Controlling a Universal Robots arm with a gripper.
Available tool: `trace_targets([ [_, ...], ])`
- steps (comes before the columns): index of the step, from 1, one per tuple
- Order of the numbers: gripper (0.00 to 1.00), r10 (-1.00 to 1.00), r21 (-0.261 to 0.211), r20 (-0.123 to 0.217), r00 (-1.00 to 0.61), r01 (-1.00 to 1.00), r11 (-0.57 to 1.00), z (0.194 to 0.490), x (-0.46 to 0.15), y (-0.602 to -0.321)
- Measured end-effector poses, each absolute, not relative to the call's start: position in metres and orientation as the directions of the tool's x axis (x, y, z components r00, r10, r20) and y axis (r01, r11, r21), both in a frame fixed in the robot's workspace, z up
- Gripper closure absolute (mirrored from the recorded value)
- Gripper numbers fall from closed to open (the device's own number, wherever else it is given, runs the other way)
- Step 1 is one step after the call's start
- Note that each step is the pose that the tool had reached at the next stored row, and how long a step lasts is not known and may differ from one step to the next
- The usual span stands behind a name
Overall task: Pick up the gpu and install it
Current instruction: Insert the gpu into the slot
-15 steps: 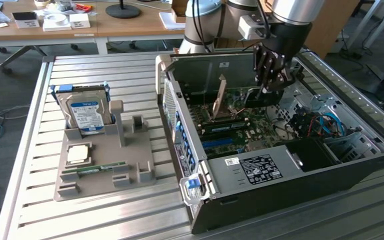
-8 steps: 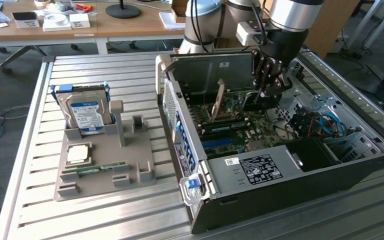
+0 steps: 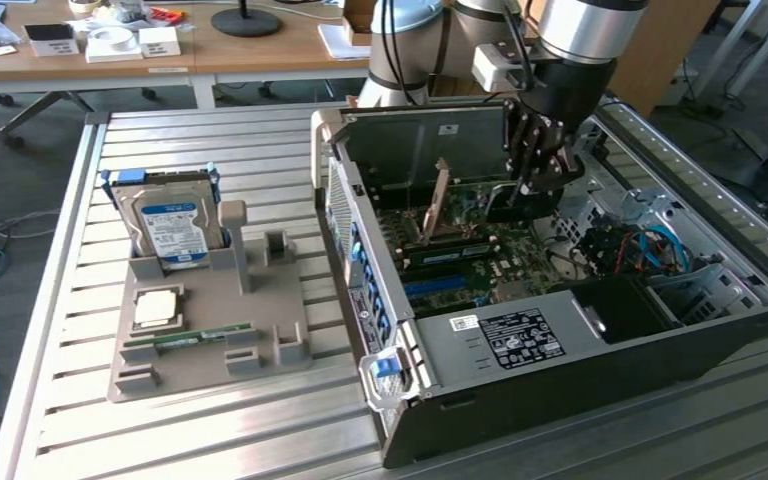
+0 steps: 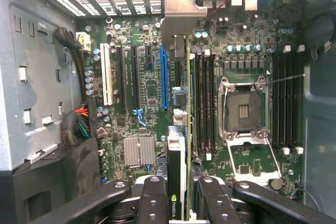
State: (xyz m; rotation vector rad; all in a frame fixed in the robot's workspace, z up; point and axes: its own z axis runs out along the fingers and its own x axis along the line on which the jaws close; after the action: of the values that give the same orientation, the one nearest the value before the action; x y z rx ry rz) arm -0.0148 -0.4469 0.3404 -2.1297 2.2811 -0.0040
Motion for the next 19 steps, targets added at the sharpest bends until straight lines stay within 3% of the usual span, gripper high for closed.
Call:
trace_targets([
  [19,0.73,-0.998,-0.016,-0.015,-0.068,-0.998,0.069,0.3367,-0.0148,-0.4462],
])
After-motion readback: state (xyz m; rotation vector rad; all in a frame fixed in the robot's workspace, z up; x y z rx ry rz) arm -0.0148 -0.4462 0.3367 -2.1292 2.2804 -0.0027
